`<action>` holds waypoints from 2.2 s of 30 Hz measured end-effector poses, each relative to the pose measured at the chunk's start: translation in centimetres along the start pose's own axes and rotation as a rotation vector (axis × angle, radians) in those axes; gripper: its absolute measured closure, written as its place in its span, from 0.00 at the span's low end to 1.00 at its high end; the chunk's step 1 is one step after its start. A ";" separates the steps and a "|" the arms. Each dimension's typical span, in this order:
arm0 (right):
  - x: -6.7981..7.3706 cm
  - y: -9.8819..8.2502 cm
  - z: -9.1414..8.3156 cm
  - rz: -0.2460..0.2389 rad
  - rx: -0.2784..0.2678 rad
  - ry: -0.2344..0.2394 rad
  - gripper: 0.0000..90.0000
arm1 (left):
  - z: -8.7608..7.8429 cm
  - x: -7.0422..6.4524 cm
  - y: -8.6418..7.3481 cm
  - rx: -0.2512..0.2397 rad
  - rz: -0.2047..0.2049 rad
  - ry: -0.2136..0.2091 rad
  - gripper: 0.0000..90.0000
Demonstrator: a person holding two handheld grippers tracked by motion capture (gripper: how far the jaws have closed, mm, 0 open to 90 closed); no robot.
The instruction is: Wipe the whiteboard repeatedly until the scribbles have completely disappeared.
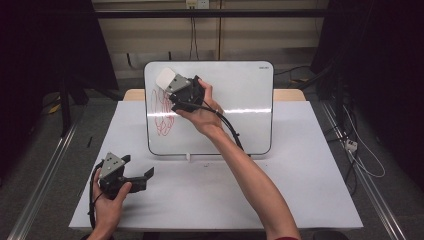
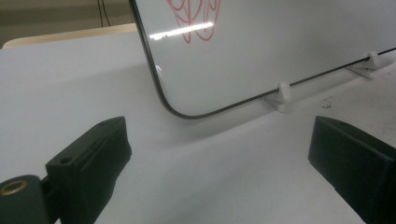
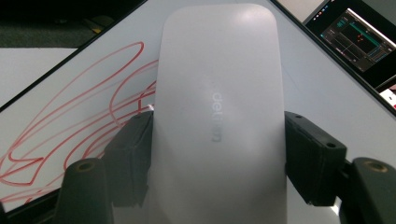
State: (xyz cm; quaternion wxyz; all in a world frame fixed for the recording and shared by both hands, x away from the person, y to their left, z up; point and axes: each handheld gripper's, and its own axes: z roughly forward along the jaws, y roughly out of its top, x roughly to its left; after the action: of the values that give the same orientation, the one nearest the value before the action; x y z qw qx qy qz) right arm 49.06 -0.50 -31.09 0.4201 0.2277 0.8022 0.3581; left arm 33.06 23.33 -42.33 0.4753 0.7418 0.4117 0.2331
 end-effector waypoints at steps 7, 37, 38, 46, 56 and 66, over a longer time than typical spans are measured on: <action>0.4 0.0 0.1 -0.014 -0.003 -0.009 0.35 | 0.1 -0.1 0.0 -0.003 0.000 -0.003 0.06; 6.1 -1.5 0.3 -0.131 0.030 0.086 0.35 | 0.1 -0.3 0.1 -0.004 0.003 0.000 0.06; 6.2 -1.5 0.3 -0.134 0.030 0.087 0.35 | 0.1 -0.2 0.1 -0.003 0.005 0.000 0.06; 7.0 -1.9 0.1 -0.139 0.032 0.094 0.35 | 0.0 -0.2 0.1 -0.003 0.004 0.000 0.06; 5.4 -1.3 0.0 -0.099 0.026 0.070 0.35 | -0.1 -0.1 0.0 -0.007 -0.001 0.004 0.06; 2.7 0.6 0.6 -0.055 0.036 0.032 0.35 | -0.2 0.1 0.0 -0.011 -0.005 0.004 0.06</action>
State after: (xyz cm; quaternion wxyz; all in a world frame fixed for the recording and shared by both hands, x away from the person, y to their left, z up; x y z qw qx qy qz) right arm 48.13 1.89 -32.26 0.4126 0.2076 0.8211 0.3355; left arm 32.94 23.49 -42.21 0.4792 0.7377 0.4131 0.2357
